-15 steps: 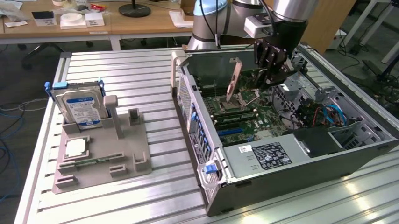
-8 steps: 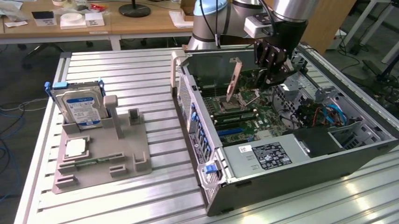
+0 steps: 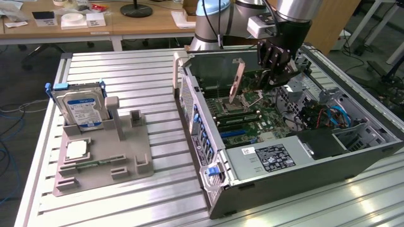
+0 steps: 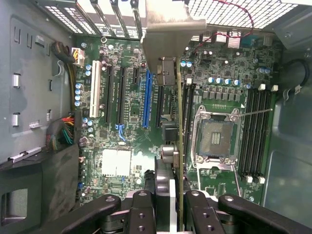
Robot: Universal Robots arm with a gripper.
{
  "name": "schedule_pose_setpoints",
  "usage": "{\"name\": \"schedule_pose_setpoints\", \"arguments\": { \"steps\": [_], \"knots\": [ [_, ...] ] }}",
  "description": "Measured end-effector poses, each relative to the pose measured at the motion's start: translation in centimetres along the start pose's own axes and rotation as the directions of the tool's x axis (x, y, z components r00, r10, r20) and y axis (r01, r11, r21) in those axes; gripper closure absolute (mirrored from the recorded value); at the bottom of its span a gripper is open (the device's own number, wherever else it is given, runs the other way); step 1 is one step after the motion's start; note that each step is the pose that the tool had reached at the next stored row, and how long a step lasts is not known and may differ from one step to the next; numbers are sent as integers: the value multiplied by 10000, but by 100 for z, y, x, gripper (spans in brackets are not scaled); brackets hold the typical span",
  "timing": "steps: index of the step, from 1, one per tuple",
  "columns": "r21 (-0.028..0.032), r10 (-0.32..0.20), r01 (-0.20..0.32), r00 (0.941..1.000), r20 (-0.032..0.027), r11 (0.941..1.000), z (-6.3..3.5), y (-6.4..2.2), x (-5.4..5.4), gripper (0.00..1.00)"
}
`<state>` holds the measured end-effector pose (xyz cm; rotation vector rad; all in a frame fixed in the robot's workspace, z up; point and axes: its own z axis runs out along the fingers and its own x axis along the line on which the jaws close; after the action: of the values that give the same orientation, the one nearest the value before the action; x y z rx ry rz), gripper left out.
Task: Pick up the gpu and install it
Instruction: 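Insert the gpu into the slot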
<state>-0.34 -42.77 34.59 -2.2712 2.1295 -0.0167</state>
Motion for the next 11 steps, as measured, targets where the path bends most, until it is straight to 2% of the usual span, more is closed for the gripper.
{"name": "schedule_pose_setpoints", "arguments": {
  "steps": [11],
  "knots": [
    [0,0,0,10000,0,10000,-5,0,0,72]
  ]
}}
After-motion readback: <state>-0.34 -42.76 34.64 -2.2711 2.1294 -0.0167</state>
